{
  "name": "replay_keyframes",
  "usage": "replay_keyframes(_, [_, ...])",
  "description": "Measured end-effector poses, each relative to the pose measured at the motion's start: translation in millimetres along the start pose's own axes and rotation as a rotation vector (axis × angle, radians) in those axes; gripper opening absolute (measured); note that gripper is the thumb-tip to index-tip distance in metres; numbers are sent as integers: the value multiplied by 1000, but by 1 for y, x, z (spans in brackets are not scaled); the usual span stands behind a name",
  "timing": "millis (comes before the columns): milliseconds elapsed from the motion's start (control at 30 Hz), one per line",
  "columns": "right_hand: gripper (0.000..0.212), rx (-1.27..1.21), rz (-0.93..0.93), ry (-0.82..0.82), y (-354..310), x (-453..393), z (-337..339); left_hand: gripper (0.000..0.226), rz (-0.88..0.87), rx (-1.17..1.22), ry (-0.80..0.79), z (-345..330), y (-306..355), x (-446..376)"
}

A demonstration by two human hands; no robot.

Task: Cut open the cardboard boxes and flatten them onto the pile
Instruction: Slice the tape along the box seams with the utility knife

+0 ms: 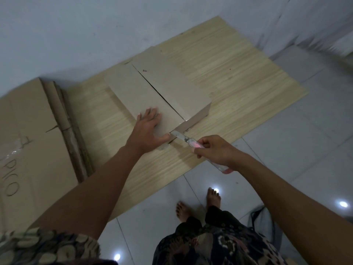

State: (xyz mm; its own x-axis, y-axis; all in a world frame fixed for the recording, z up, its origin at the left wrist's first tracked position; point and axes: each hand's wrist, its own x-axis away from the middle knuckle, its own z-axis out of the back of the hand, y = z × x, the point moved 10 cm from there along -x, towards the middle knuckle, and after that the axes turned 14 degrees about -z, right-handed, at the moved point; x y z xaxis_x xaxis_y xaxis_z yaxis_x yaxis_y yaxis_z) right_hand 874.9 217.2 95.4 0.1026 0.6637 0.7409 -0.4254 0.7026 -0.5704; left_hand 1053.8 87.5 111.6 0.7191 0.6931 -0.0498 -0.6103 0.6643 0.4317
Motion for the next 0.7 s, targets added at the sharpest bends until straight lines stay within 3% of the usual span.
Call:
replay_keyframes(233, [36,-198,-88,-125,-6,8,-12,104,-34,-33,-27,-4,2,3])
replay_keyframes(533, [38,-221,-120,6,-6,1,-6,86,-115,-148,-53,-13,4,7])
replay_keyframes(700, [40,-218,-126,66,-19,2,-2,85,-67,-91,-20,-8,5,4])
